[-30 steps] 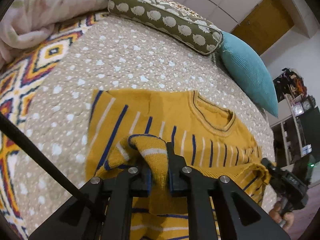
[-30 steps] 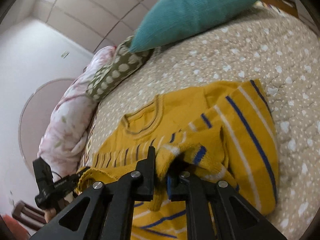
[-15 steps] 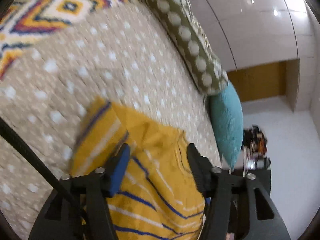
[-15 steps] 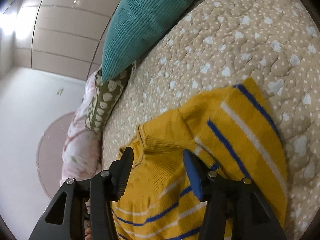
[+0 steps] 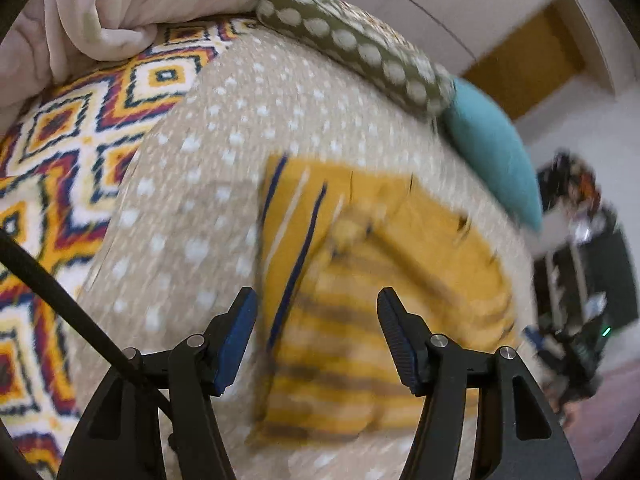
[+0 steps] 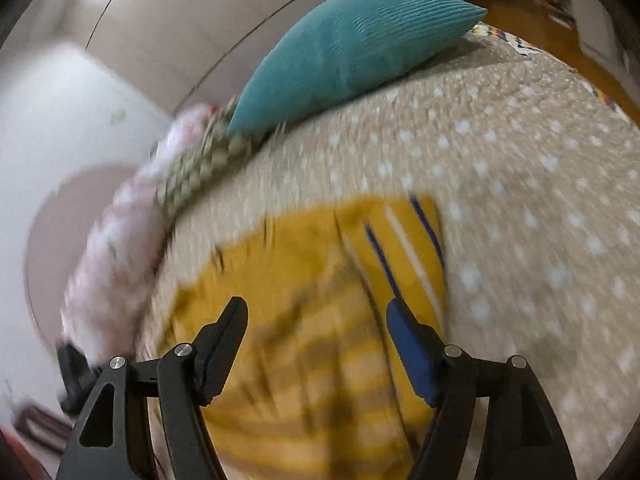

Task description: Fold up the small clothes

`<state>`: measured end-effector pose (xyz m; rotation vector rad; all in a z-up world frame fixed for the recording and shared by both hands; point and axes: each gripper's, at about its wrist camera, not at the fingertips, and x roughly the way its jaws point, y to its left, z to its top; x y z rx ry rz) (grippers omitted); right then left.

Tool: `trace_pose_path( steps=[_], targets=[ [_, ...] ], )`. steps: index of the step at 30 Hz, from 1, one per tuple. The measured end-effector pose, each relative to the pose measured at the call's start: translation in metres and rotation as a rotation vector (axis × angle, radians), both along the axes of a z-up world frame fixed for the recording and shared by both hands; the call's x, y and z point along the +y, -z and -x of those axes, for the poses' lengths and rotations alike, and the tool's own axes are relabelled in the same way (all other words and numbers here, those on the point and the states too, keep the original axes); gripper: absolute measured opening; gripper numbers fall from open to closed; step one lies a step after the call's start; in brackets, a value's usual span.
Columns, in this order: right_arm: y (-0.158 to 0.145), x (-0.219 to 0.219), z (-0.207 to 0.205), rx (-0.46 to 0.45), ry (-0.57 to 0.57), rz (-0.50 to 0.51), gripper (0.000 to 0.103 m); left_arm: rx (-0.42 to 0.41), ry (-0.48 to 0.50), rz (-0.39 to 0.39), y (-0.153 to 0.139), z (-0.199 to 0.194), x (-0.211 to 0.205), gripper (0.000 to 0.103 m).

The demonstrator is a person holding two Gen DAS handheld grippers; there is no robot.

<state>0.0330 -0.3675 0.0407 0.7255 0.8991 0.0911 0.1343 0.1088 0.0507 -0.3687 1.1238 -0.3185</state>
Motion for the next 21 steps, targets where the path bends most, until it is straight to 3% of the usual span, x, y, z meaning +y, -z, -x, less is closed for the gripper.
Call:
trace_pose_path(
  steps=[4,5,7,8,10,13,16,19,21],
  targets=[
    [0.016,0.018,0.053,0.038,-0.065,0.077,0.077,0.022,0.064,-0.048,0.026,0.029,-0.003,0.061],
    [0.021,0.021,0.061,0.047,-0.071,0.087,0.073,0.037,0.064,-0.047,0.034,0.032,-0.004,0.061],
    [0.033,0.029,0.072,0.07,-0.103,0.088,0.034,0.047,0.059,-0.115,0.042,0.036,-0.007,0.048],
    [0.04,0.028,0.076,0.078,-0.108,0.052,0.013,0.044,0.051,-0.186,0.042,0.035,-0.009,0.029],
    [0.042,0.016,0.085,0.076,-0.046,0.032,0.013,0.049,0.016,-0.21,0.036,0.034,-0.004,0.027],
    [0.041,-0.006,0.091,0.108,0.053,0.099,0.01,0.021,-0.026,-0.218,0.019,0.04,0.009,0.026],
    [0.03,-0.015,0.099,0.092,0.069,0.081,0.016,-0.039,-0.035,-0.222,0.002,0.056,0.015,0.029],
    [0.004,-0.004,0.101,0.044,0.066,0.18,0.017,-0.104,-0.054,-0.256,-0.006,0.078,0.018,0.044],
    [-0.012,0.01,0.097,-0.015,0.038,0.169,0.02,-0.127,-0.076,-0.244,-0.001,0.092,0.021,0.05]
  ],
)
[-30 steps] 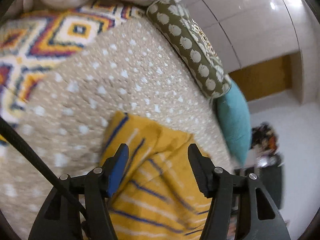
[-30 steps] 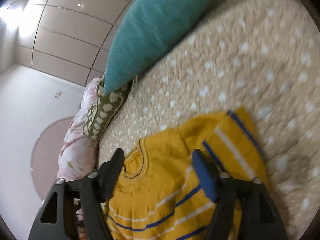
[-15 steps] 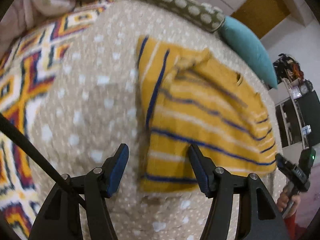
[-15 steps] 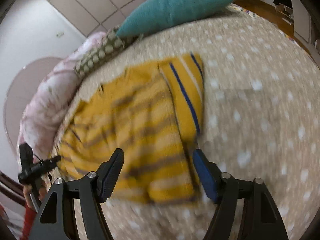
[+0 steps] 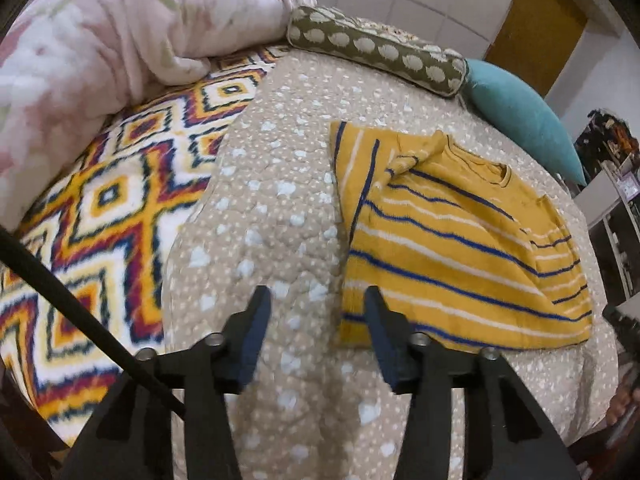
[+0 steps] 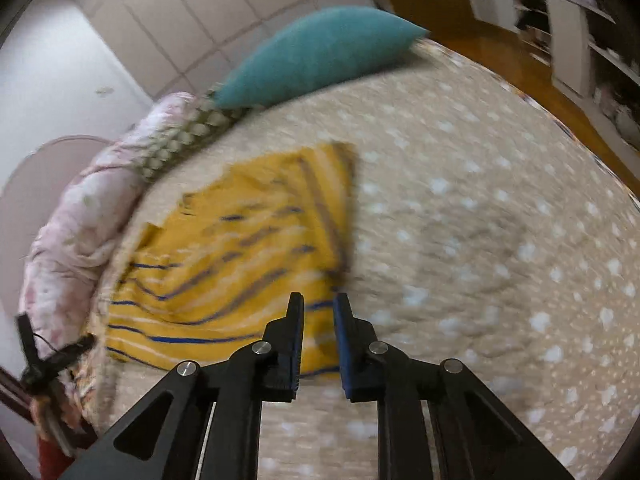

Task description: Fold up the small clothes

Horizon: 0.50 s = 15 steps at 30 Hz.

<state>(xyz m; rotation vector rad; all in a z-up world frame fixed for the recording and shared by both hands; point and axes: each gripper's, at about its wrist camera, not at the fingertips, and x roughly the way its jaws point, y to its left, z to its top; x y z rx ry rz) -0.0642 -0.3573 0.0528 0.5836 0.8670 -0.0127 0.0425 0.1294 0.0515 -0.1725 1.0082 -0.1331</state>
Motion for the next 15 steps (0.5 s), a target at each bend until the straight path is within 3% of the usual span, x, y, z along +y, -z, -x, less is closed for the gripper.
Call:
trace_pose_path(
  steps=[2,6,11,13,15],
  targets=[
    [-0.013,0.019,-0.003,-0.039,-0.026,0.011,0.026,-0.003,-0.014,0.009,0.011,0.006,-0.003,0.051],
    [-0.023,0.087,-0.038,-0.057,-0.192,0.032,0.027,-0.012,-0.026,-0.015,0.042,0.017,-0.011,0.052],
    [-0.031,0.179,-0.093,-0.057,-0.373,0.111,0.027,-0.157,0.036,-0.156,0.057,0.031,-0.037,0.073],
    [-0.03,0.214,-0.121,-0.057,-0.436,0.138,0.027,-0.185,0.048,-0.234,0.059,0.034,-0.048,0.074],
    [-0.024,0.249,-0.156,-0.037,-0.48,0.18,0.027,-0.181,0.045,-0.213,0.059,0.031,-0.044,0.075]
  ],
)
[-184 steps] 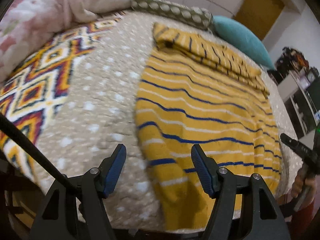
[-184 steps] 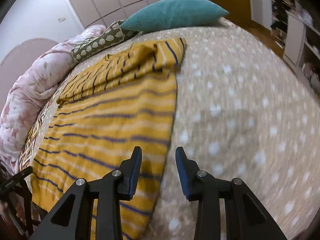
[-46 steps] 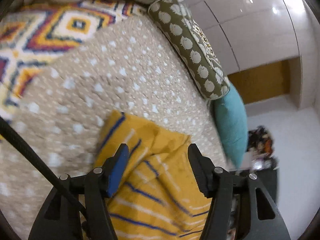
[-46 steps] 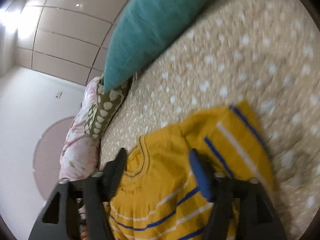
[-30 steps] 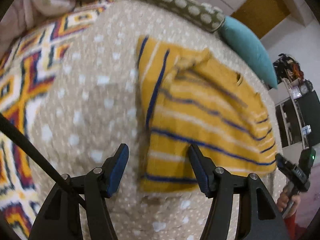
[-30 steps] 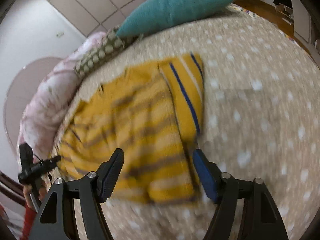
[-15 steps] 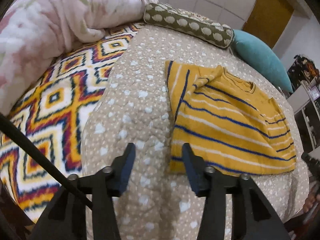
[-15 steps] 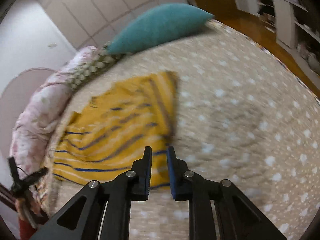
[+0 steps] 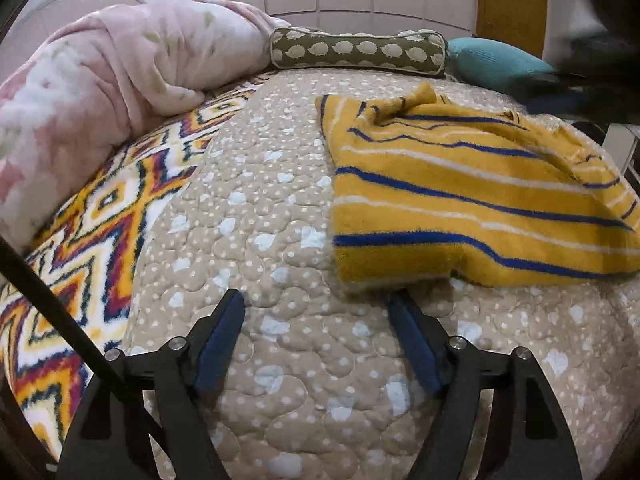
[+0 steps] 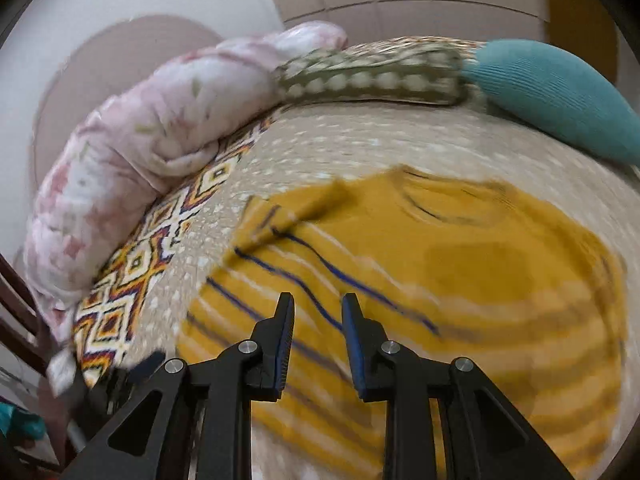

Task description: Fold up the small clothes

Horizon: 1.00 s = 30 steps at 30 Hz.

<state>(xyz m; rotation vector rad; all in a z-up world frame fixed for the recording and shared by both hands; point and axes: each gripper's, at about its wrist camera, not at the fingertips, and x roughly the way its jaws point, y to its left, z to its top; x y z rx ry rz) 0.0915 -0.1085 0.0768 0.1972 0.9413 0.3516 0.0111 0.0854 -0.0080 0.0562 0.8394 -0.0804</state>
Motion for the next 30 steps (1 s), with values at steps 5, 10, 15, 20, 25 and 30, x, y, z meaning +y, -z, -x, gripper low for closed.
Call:
trace_pose_path(
  steps=[5,10,15,20,25,30],
  targets=[
    [0.042,0.054,-0.077,0.085,-0.041,0.13,0.027,-0.017,0.011,0.065,0.001,0.001,0.008,0.078],
    [0.061,0.098,-0.121,0.067,-0.046,0.27,0.03,-0.028,0.011,0.084,0.002,0.002,0.011,0.078],
    [0.05,0.101,-0.14,0.087,0.005,0.221,0.031,-0.026,0.012,0.081,0.002,0.003,0.011,0.078],
    [0.007,0.039,-0.099,0.019,0.071,0.034,0.036,-0.021,0.012,0.069,0.002,0.001,0.01,0.078],
    [0.003,-0.066,-0.038,0.022,0.192,-0.009,0.038,-0.019,0.008,0.057,0.002,0.001,0.008,0.078],
    [0.045,-0.184,0.0,0.144,0.389,-0.007,0.038,-0.012,0.002,0.032,0.002,0.0,0.005,0.078]
  ],
)
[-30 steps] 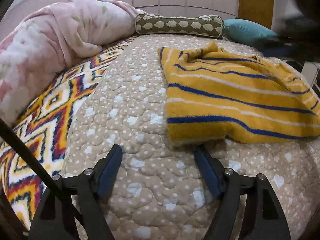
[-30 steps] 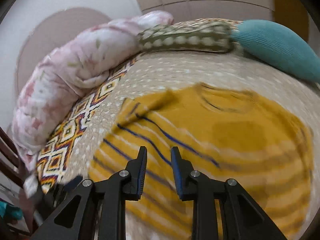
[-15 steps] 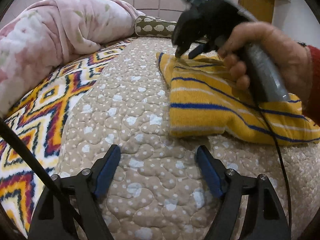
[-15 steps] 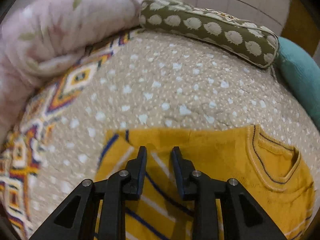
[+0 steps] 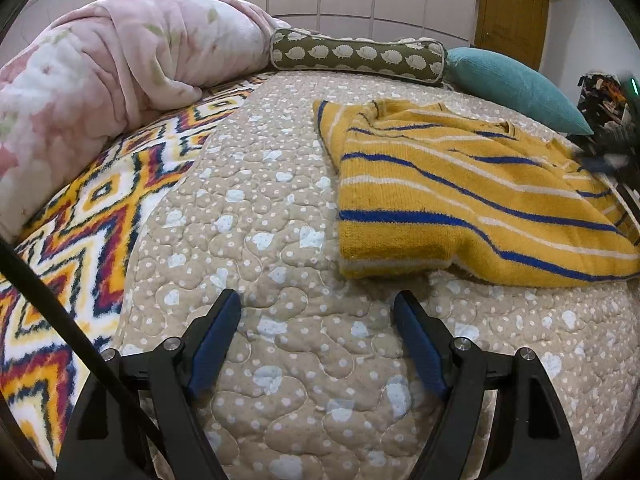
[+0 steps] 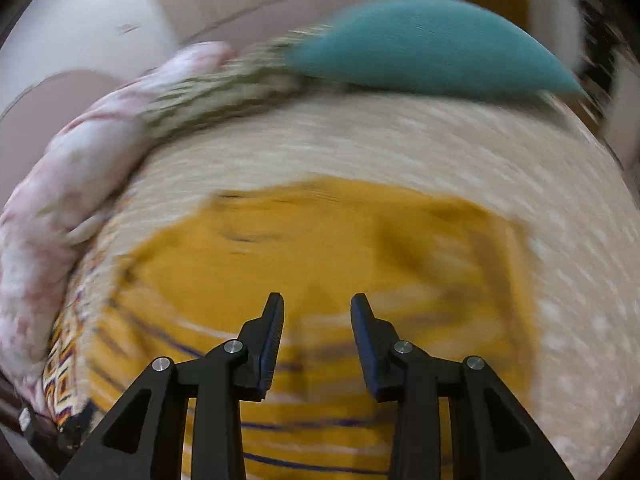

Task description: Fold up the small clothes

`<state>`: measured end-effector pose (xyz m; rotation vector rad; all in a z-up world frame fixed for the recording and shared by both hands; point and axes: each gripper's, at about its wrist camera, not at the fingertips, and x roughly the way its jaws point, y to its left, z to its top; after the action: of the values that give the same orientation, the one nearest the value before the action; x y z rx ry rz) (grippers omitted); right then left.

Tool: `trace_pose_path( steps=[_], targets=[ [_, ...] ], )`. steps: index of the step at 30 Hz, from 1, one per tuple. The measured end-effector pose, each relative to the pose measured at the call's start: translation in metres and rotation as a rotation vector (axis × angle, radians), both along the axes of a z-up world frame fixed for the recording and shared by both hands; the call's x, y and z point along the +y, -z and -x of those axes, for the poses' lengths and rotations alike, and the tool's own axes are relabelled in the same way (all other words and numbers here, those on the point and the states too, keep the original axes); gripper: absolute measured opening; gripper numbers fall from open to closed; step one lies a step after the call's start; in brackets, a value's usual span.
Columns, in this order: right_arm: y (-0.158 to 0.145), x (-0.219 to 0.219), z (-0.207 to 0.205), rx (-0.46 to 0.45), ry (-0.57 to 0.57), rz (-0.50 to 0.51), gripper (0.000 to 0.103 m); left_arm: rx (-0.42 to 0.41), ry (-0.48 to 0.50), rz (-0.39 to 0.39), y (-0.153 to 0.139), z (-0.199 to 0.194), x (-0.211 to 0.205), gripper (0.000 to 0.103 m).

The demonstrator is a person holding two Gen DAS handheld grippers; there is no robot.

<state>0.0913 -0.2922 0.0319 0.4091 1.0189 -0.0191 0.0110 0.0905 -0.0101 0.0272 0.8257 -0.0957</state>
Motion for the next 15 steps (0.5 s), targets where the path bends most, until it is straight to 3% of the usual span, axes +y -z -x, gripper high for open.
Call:
trace_pose_path(
  steps=[2,6,10,15],
  targets=[
    [0.012,-0.039,0.015,0.042,0.092,0.017,0.038,0.002,-0.004,-0.009,0.0,0.0,-0.001,0.079],
    [0.006,-0.108,0.071,-0.015,0.269,-0.084,0.046,0.005,-0.009,-0.017,0.0,0.0,-0.002,0.079],
    [0.001,-0.127,0.12,-0.058,0.29,-0.126,0.053,0.008,-0.017,-0.038,0.0,0.0,-0.005,0.081],
    [0.008,-0.115,0.166,-0.103,0.252,-0.257,0.055,0.018,-0.018,-0.044,-0.002,-0.001,-0.004,0.079]
  ],
)
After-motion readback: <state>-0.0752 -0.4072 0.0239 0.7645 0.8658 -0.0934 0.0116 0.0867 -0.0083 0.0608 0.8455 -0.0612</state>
